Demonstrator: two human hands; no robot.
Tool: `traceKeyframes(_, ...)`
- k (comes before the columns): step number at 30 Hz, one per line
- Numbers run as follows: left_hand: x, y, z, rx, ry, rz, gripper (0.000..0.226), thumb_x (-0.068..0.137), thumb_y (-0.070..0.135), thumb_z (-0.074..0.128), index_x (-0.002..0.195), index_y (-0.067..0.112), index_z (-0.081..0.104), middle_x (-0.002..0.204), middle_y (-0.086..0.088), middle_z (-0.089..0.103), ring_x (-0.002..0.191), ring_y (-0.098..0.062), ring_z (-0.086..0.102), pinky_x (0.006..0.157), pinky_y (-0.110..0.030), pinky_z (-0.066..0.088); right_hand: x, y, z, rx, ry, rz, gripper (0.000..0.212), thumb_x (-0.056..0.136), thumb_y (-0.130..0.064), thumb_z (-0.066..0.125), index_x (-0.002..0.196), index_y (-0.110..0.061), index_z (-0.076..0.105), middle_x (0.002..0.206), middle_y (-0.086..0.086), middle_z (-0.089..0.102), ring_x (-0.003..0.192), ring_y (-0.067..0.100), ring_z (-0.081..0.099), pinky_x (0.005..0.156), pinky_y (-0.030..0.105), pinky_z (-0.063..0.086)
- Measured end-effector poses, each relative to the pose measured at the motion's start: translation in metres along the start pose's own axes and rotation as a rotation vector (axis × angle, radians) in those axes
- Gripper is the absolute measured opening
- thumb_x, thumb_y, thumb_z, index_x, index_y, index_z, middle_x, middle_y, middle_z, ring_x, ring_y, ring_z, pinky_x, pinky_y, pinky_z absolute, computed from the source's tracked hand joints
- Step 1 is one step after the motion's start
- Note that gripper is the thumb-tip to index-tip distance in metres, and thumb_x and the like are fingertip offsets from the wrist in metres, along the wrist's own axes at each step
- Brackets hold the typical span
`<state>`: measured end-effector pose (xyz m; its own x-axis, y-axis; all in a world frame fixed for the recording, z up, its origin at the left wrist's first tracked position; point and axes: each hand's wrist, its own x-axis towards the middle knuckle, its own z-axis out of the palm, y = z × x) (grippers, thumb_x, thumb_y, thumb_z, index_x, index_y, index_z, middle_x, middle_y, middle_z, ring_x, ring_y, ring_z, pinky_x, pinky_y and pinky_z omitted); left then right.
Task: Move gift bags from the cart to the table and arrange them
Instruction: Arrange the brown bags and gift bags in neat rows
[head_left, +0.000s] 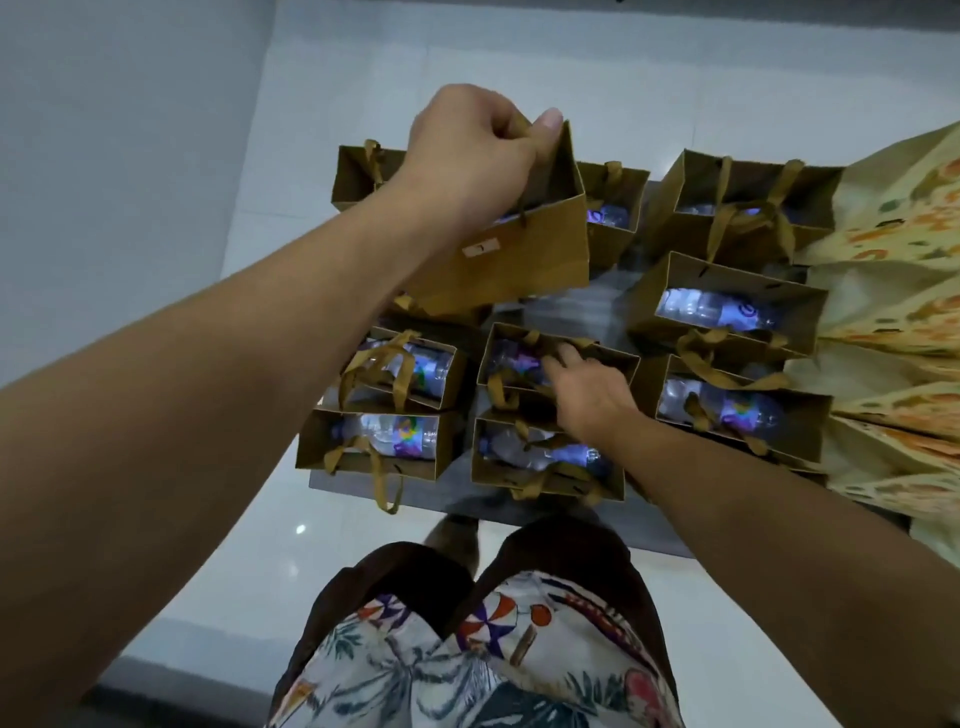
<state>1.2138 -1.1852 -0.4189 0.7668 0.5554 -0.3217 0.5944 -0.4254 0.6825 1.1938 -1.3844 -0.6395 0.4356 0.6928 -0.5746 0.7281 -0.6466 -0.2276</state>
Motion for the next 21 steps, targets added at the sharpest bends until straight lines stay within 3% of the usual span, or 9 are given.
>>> traceKeyframes(4,0.000,-0.014,-0.004,-0.022,0.005,0.004,0.039,0.098,0.050,0.057,0.088,0.017,0.074,0.089,-0.003,0.071,0.081,-0.008,0.063,0.068,-0.023,0.047,0.003,0.002,0.003,-0.190,0.058,-0.176,0.057,0.087,-0.012,0.065,0.140,-0.019,0.045,0.153,0.011,0.034,0.101,0.032,0.060,0.071,0.043,0.057)
traceKeyframes(8,-0.001,-0.024,-0.007,-0.041,0.022,-0.003,0.041,0.098,0.049,0.058,0.087,0.013,0.075,0.088,-0.007,0.072,0.078,-0.010,0.063,0.075,-0.028,0.054,0.010,0.004,0.001,-0.192,0.027,-0.017,0.057,0.090,-0.020,0.066,0.141,-0.017,0.042,0.147,0.011,0.040,0.103,0.033,0.060,0.073,0.040,0.052)
traceKeyframes(11,-0.005,-0.030,-0.008,-0.047,0.023,-0.004,0.041,0.099,0.049,0.058,0.086,0.013,0.075,0.088,-0.006,0.072,0.079,-0.010,0.064,0.075,-0.027,0.053,0.021,0.012,-0.006,0.155,-0.129,0.111,0.025,0.094,-0.028,0.066,0.115,-0.015,0.063,0.110,0.007,0.064,0.100,0.028,0.063,0.078,0.038,0.051)
traceKeyframes(13,-0.008,-0.034,-0.007,-0.046,0.029,-0.004,0.042,0.099,0.049,0.057,0.089,0.012,0.075,0.093,-0.006,0.073,0.083,-0.011,0.067,0.076,-0.026,0.055,0.027,0.019,-0.009,0.371,-0.117,0.180,0.010,0.096,-0.026,0.065,0.092,-0.017,0.065,0.091,0.002,0.063,0.094,0.024,0.063,0.076,0.035,0.048)
traceKeyframes(21,-0.013,-0.041,-0.004,-0.022,0.038,-0.006,0.042,0.100,0.049,0.056,0.091,0.012,0.075,0.092,-0.003,0.074,0.084,-0.008,0.067,0.072,-0.019,0.051,0.033,0.033,-0.013,0.474,-0.049,0.218,0.020,0.094,-0.031,0.069,0.075,-0.027,0.061,0.085,0.000,0.063,0.090,0.022,0.060,0.077,0.037,0.047)
